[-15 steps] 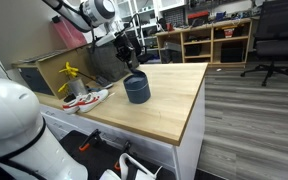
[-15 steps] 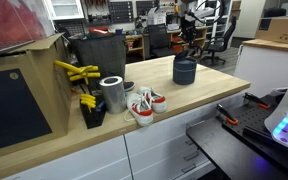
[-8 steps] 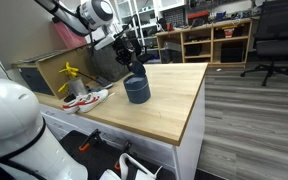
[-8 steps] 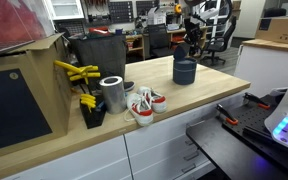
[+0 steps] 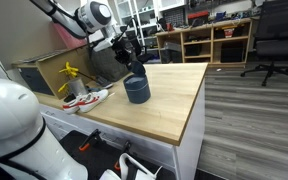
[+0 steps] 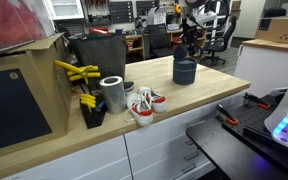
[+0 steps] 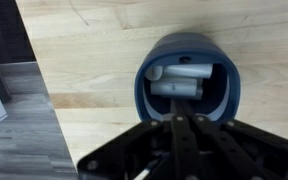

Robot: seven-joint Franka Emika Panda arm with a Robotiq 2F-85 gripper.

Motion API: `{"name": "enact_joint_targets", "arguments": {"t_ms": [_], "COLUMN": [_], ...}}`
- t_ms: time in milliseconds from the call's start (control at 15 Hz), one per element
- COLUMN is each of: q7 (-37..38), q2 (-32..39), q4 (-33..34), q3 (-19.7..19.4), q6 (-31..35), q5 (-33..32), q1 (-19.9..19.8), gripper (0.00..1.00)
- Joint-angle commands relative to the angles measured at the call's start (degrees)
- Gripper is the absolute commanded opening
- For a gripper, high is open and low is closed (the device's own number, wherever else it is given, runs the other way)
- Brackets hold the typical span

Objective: Close the lid of the blue container on the right

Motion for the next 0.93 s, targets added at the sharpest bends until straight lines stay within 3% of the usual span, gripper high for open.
{"name": "enact_joint_targets", "arguments": {"t_ms": [0, 333, 867], "q7": [-2.65, 3.11, 14.98], "q2": [-3.24, -3.18, 3.28], "q4": [2.91, 8.3, 6.76], "q3": [0.82, 1.51, 1.44], "q6": [-5.7, -2.92, 10.71], "q5": [6.38, 7.95, -7.04], "q1": [0.42, -0.26, -1.46], "gripper": [0.0, 0.0, 0.0]}}
